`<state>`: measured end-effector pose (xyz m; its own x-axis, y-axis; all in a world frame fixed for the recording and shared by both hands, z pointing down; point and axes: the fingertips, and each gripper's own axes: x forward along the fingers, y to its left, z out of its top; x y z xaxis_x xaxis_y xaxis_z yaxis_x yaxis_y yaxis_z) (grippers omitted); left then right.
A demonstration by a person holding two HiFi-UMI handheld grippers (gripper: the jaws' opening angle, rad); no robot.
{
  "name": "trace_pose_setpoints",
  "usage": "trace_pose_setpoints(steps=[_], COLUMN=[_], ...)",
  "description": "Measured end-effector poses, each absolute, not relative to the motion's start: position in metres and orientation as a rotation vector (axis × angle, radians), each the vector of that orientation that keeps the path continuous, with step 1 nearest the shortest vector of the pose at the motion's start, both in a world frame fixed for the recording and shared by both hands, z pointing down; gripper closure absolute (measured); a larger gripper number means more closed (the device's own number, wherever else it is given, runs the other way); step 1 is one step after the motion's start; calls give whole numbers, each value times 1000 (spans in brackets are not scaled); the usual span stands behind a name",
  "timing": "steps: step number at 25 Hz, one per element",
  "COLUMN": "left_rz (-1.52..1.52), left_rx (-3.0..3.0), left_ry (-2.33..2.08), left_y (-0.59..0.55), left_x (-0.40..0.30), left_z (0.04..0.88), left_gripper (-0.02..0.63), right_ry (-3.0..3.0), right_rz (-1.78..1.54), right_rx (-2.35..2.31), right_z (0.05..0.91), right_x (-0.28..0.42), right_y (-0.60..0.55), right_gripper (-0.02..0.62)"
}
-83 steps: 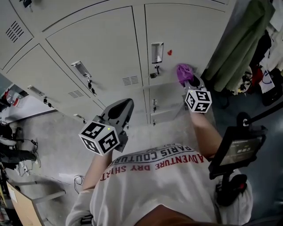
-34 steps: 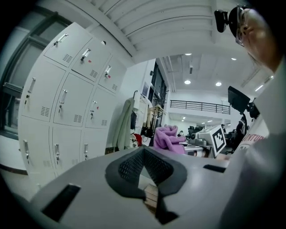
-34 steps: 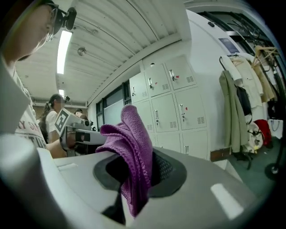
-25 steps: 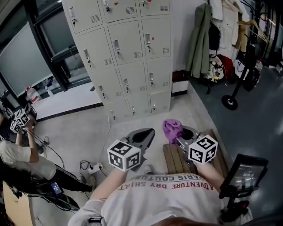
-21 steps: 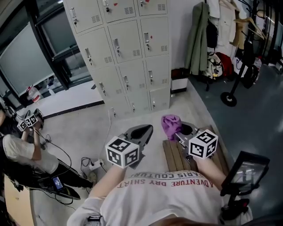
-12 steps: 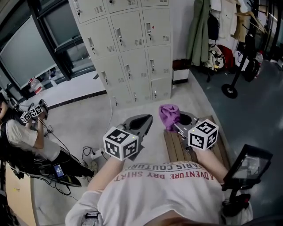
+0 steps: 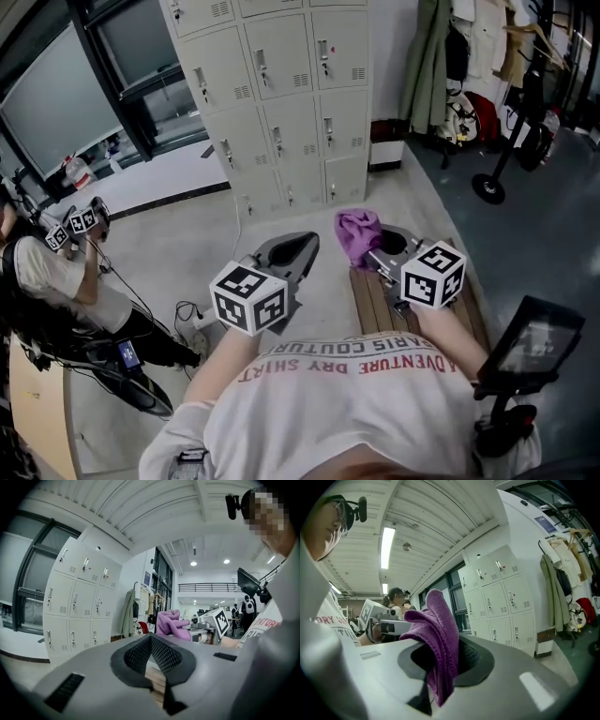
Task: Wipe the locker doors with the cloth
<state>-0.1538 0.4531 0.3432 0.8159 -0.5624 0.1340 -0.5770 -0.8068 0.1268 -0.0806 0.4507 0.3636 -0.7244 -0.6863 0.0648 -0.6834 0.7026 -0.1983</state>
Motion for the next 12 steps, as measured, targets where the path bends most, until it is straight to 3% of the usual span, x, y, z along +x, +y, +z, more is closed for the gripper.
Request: trace_pose_setpoints(steps=[12], left_rz=[124], left_rx=[2847], left_ry=[-888], left_y=[454], left_x=[-158], left_z=[345], left_gripper=[603], right_ry=[2885], right_rz=[-338], right_rx=[-1154], right_z=[364], right_x=[-86], right_y=[452], right_gripper=[522])
